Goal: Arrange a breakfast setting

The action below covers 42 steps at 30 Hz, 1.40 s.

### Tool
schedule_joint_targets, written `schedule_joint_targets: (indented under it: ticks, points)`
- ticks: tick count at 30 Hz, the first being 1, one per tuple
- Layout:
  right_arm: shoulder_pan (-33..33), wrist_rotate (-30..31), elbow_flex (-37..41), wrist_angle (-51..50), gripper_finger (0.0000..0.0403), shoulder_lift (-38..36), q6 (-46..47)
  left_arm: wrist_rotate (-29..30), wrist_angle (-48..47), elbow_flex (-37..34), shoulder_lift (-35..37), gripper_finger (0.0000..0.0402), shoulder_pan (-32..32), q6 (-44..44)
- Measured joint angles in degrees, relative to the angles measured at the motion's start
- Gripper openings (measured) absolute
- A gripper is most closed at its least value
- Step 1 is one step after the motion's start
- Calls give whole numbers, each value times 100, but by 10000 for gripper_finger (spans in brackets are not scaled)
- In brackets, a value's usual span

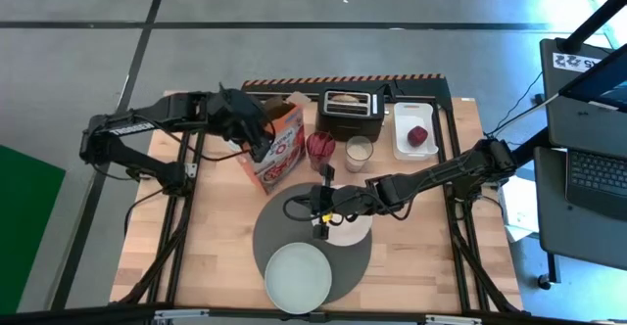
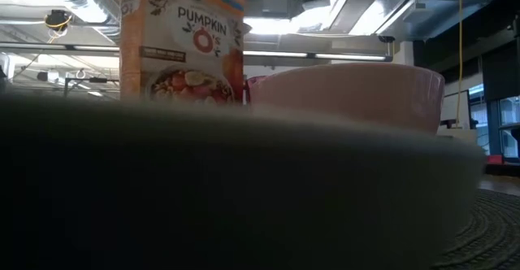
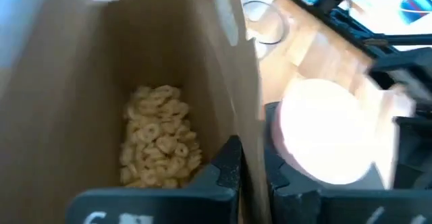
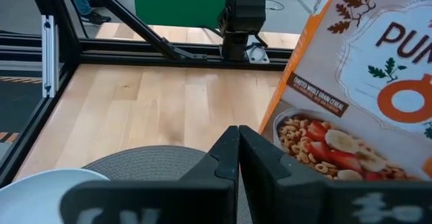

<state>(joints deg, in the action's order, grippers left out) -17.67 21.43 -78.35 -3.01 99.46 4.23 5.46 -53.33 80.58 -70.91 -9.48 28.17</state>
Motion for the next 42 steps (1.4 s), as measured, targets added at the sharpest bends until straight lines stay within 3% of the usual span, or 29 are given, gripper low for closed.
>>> schedule_joint_targets:
  ticks: [17,23,31,42]
  points:
    - [0,128,0,-4,14,0,-11,-254,274,-2,68,165,144,-138]
    - [0,172,0,6,14,0,-11,203,270,252,126,187,330,-597]
    - [0,184,0,11,14,0,-13,928,158,1534,135,200,462,-1293]
    - [2,216,0,15,14,0,-12,1112,211,2937,135,201,626,-2090]
